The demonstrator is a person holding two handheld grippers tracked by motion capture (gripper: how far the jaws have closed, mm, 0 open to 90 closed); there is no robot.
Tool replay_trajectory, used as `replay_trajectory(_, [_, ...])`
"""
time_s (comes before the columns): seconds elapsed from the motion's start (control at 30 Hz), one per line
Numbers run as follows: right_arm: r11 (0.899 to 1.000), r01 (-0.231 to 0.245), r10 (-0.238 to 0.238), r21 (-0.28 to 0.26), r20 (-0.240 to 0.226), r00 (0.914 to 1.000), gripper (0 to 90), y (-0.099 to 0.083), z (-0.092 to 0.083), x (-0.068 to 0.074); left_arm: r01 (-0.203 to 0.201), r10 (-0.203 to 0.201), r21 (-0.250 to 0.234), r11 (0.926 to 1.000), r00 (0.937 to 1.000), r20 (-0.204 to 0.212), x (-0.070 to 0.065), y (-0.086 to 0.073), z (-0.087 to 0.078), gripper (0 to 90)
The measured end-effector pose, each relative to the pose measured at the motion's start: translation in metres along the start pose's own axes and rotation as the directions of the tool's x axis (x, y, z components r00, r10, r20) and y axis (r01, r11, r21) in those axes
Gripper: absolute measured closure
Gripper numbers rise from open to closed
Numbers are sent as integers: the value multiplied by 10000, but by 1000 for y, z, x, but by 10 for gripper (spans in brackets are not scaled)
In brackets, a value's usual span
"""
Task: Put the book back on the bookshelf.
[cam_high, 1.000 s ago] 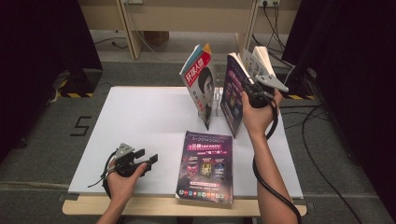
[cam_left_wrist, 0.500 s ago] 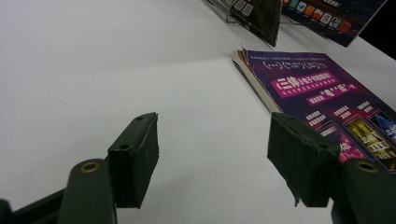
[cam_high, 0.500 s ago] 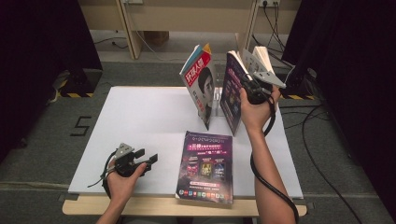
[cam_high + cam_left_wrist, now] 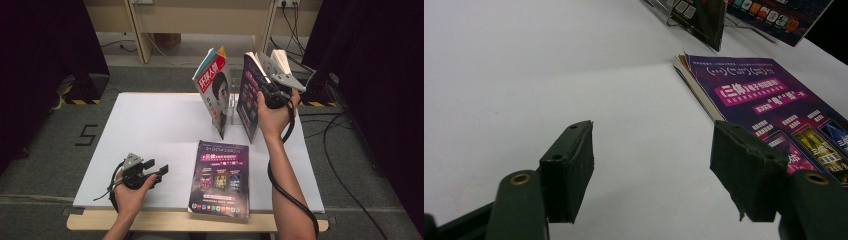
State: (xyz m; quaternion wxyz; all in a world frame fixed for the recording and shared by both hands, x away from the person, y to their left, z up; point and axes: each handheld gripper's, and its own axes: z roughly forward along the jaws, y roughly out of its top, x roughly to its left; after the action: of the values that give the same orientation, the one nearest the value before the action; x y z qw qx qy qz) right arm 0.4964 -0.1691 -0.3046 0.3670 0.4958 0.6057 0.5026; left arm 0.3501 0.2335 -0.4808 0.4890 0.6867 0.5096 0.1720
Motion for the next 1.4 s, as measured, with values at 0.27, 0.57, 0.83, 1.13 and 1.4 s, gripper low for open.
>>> replay_trajectory(0.27, [10000, -44, 44, 14, 12, 10000, 829, 2, 4, 0, 1, -1, -2, 10000, 10000, -7, 0, 0, 0, 331])
replay_trajectory(0.57, [10000, -39, 39, -21, 39, 10000, 829, 5, 9, -1, -2, 2, -4, 10000, 10000, -15, 0, 0, 0, 332])
replay_trajectory(0.83, [10000, -37, 38, -85, 96, 9999, 829, 7, 12, -1, 9, -9, 16, 10000, 10000, -18, 1, 0, 0, 331])
replay_trajectory(1.13, [10000, -4, 5, -69, 145, 9999, 829, 11, 17, 0, -4, 4, 13, 10000, 10000, -14, 1, 0, 0, 332])
replay_trajectory(1.4, [10000, -18, 20, -98, 178, 9998, 829, 14, 22, 0, -3, 3, 24, 10000, 10000, -9, 1, 0, -1, 331])
